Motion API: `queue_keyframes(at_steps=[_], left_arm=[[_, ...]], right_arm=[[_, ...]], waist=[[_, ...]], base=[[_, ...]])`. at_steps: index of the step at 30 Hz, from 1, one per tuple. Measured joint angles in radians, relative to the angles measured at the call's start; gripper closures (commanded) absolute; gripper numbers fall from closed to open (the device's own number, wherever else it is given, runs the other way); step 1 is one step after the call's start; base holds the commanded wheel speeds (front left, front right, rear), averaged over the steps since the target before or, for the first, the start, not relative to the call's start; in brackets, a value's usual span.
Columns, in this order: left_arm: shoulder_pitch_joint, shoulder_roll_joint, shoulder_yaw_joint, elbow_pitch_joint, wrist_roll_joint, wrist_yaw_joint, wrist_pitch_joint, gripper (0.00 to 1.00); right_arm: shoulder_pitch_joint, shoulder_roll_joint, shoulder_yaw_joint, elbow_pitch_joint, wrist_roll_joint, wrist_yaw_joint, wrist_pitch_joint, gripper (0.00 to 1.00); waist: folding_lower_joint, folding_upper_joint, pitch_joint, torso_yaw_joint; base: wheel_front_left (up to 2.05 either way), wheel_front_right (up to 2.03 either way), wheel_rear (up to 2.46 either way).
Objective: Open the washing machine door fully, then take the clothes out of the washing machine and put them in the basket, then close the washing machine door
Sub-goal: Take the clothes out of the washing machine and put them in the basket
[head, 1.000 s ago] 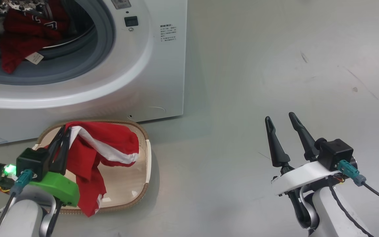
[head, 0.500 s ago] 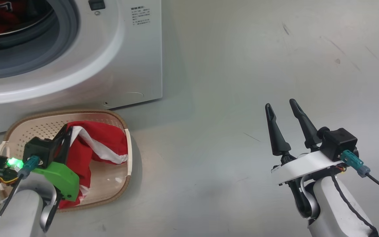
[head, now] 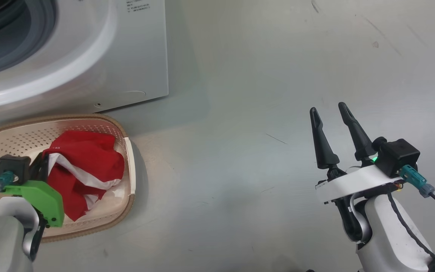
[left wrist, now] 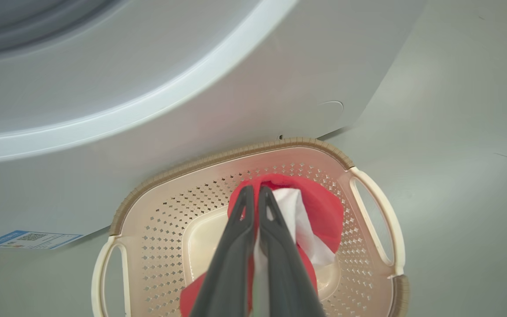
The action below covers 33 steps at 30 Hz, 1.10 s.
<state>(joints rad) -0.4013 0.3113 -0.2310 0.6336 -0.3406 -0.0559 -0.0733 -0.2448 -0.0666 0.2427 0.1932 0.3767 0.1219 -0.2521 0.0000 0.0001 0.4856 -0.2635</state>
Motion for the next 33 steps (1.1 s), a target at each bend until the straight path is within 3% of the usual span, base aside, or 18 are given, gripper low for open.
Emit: queue_keyframes(at_steps=[8,15,16,17,33], left_arm=[[-0.02,-0.005,0.083,0.124,-0.074,0.026,0.002,1.0],[-0.029,-0.016,0.091,0.173,-0.091,0.026,0.001,0.98],[-0.034,-0.016,0.091,0.179,-0.091,0.026,0.001,0.55],[-0.039,-0.017,0.091,0.187,-0.091,0.026,0.0,0.0],[-0.08,-0.073,0.046,0.244,-0.08,-0.004,-0.114,0.0]], right_arm=[[-0.014,0.0,-0.011,0.0,-0.002,0.0,0.0,0.0],[-0.014,0.001,-0.01,0.002,-0.003,0.0,0.0,0.0],[-0.014,0.001,-0.01,0.002,-0.004,0.0,0.0,0.0],[-0.014,0.001,-0.01,0.002,-0.004,0.0,0.0,0.0],[-0.013,0.002,-0.016,0.024,-0.013,0.0,0.0,0.0]], waist=[[0.0,0.0,0.014,-0.004],[0.0,0.0,0.001,-0.007],[0.0,0.0,0.0,-0.007],[0.0,0.0,0.0,-0.008],[0.0,0.0,-0.068,0.028]], base=[[0.0,0.0,0.0],[0.0,0.0,0.0],[0.0,0.0,0.0],[0.0,0.0,0.0],[0.0,0.0,0.0]])
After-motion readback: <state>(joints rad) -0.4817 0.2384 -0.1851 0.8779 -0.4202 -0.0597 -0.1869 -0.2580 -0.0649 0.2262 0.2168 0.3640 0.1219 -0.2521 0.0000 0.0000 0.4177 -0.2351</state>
